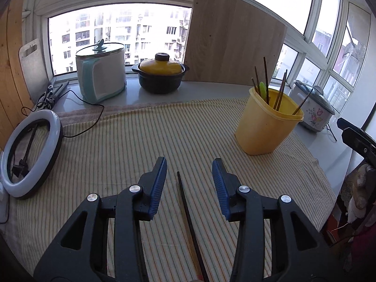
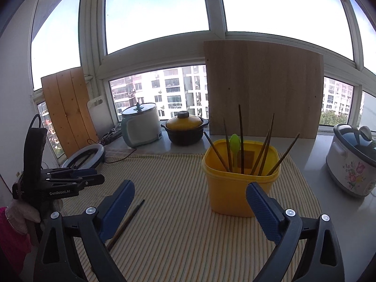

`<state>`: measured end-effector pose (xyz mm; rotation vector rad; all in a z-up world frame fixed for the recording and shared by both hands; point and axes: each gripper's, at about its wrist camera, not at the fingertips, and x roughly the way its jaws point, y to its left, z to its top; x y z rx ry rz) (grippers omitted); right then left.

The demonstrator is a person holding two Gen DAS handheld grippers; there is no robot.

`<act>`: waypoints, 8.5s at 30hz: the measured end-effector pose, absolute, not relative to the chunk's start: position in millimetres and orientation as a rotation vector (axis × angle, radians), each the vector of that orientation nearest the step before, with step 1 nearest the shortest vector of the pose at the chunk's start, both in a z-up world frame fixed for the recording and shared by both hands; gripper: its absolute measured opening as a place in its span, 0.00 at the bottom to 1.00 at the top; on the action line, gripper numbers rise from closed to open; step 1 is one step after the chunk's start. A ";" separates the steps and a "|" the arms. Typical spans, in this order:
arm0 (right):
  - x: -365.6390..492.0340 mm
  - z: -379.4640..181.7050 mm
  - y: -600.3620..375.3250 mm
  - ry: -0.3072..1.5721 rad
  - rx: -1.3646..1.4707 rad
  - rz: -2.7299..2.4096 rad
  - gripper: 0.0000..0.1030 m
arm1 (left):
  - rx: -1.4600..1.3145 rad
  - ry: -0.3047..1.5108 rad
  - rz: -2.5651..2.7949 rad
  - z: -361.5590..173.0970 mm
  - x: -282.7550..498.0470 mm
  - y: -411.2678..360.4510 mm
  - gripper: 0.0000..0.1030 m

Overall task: Organize utensils
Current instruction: 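Move both tools back down to the last chopsticks on the cloth, then grasp a wooden chopstick with the left tool while the right tool grasps a black chopstick, then lift both held chopsticks and carry them over the yellow container, then open both tools to drop the chopsticks into the yellow container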

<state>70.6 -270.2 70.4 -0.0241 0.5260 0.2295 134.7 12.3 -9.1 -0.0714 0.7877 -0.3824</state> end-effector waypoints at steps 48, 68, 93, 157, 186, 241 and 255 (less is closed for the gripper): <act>71.1 -27.2 -284.4 0.813 0.175 0.244 0.78 | 0.112 1.108 -0.366 -116.1 137.2 -10.5 0.23; 112.8 -51.1 -236.9 0.988 0.210 0.358 0.63 | 0.016 1.125 -0.345 -118.5 140.2 10.8 0.07; 193.9 -107.5 -106.0 1.308 0.028 0.357 0.25 | -0.088 1.110 -0.335 -118.5 133.0 56.0 0.07; 106.5 36.5 -184.2 0.687 -0.036 0.383 0.03 | -0.148 0.742 -0.399 -4.6 105.4 20.5 0.04; 93.6 134.4 -295.3 0.425 0.053 0.230 0.03 | -0.156 0.566 -0.531 82.2 135.6 -58.9 0.04; 165.7 77.4 -342.1 0.602 0.046 0.073 0.04 | -0.101 0.644 -0.558 55.5 218.6 -165.6 0.04; 157.6 73.0 -341.5 0.600 0.027 0.059 0.28 | -0.092 0.657 -0.577 51.3 205.0 -162.8 0.08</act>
